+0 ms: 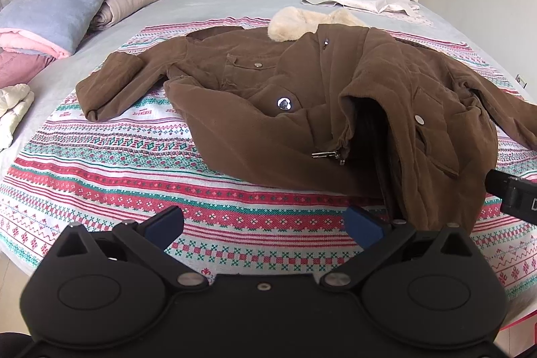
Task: Fold large clothes
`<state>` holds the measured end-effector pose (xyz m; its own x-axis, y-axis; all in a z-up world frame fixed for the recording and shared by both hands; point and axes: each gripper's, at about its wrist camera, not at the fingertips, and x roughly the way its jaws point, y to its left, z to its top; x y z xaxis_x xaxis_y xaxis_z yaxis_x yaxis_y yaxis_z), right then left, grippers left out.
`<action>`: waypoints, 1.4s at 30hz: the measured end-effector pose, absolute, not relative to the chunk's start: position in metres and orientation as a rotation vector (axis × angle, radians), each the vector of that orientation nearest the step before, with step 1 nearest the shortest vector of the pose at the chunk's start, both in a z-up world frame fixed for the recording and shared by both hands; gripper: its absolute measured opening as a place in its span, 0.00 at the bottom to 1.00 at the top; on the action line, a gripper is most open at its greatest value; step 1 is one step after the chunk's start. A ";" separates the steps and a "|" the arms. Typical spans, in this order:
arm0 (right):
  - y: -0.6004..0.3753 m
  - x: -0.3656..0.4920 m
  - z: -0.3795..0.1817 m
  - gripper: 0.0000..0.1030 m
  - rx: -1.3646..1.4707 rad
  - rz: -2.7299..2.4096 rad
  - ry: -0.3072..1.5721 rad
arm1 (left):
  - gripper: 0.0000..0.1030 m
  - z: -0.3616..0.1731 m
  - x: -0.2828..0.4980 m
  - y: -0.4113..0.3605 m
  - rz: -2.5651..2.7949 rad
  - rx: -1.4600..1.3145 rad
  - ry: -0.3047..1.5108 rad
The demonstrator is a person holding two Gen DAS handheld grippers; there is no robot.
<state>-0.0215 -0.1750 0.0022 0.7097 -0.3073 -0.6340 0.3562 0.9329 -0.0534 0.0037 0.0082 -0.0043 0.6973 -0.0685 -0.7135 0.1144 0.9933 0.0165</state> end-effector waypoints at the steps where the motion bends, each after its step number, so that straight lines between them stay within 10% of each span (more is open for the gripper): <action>1: -0.175 -0.022 0.002 1.00 0.074 -0.369 0.690 | 1.00 -0.004 0.004 0.008 -0.102 0.062 0.793; 42: -0.178 -0.022 0.002 1.00 0.077 -0.359 0.677 | 1.00 -0.001 0.010 0.023 -0.079 -0.006 0.779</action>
